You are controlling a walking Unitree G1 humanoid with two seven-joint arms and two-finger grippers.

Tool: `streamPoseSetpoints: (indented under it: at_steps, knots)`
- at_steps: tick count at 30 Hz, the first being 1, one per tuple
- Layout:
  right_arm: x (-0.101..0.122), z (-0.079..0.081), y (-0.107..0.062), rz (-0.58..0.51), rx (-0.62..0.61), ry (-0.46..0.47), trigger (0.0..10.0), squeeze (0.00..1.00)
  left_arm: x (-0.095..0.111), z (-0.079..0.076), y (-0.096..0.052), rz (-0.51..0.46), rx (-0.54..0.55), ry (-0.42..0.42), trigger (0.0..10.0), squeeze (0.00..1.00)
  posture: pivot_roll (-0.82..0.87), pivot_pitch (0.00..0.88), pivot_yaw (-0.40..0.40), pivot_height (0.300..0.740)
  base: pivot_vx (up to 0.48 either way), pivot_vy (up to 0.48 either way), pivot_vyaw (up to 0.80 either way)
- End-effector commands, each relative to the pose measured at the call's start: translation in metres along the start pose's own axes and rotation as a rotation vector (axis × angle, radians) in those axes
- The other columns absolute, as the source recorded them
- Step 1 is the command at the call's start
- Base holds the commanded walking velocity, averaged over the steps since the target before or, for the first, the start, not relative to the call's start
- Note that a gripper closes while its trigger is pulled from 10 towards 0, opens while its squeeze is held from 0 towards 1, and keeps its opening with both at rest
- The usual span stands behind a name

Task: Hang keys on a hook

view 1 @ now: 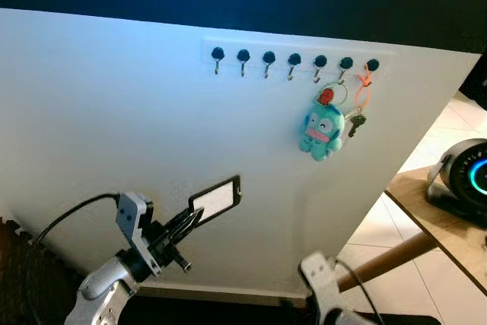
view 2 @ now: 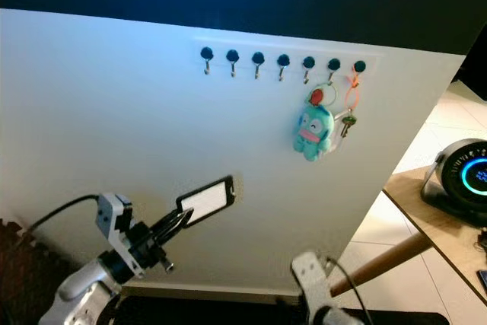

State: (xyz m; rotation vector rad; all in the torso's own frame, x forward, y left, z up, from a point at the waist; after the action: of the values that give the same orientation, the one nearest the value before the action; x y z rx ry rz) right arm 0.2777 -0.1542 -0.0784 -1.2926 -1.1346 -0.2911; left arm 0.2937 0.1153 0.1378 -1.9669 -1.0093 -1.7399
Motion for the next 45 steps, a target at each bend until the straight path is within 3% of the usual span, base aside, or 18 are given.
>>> streamPoseSetpoints:
  at_steps: [1,6,8,20,29,45]
  knots:
    - [-0.019,0.001,-0.005,0.071,-0.003,-0.025,10.0,0.0,0.009,-0.007,0.007,-0.031,-0.024,0.014,0.0,0.0,0.09,0.073,-0.101,0.74,0.0,0.0,0.0]
    - [-0.032,0.005,-0.009,0.111,0.001,-0.028,10.0,0.0,0.03,-0.003,0.014,-0.087,-0.021,0.062,0.0,0.0,0.09,0.074,-0.102,0.74,0.0,0.0,0.0]
    - [-0.041,0.006,-0.012,0.145,-0.001,-0.045,10.0,0.0,0.051,0.002,0.021,-0.13,0.003,0.117,0.0,0.0,0.09,0.073,-0.104,0.74,0.0,0.0,0.0]
    - [-0.044,0.005,-0.012,0.162,-0.014,-0.052,10.0,0.0,0.107,0.01,0.036,-0.293,0.041,0.228,0.0,0.0,0.09,0.07,-0.105,0.74,0.0,0.0,0.0]
    - [-0.042,0.005,-0.011,0.155,-0.018,-0.048,10.0,0.0,0.137,0.012,0.036,-0.397,0.047,0.206,0.0,0.0,0.09,0.072,-0.103,0.74,0.0,0.0,0.0]
    - [-0.033,0.005,-0.008,0.119,-0.011,-0.037,10.0,0.0,0.159,0.018,0.039,-0.466,0.081,0.234,0.0,0.0,0.09,0.067,-0.107,0.74,0.0,0.0,0.0]
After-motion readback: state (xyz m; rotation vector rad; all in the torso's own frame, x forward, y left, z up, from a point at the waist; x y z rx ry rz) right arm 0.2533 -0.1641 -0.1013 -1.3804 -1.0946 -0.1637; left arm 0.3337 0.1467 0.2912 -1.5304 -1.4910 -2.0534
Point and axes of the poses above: a point about 5 cm out from each wrist's last joint towards the gripper, its own y axis pointing out of the wrist towards the gripper, its own x axis along the axis of the wrist's last joint, z = x × y, the point moved 6 cm from there along y, pointing out of the wrist towards the gripper, and after that the axes turned 5 degrees about -y, right-handed, at the moved point
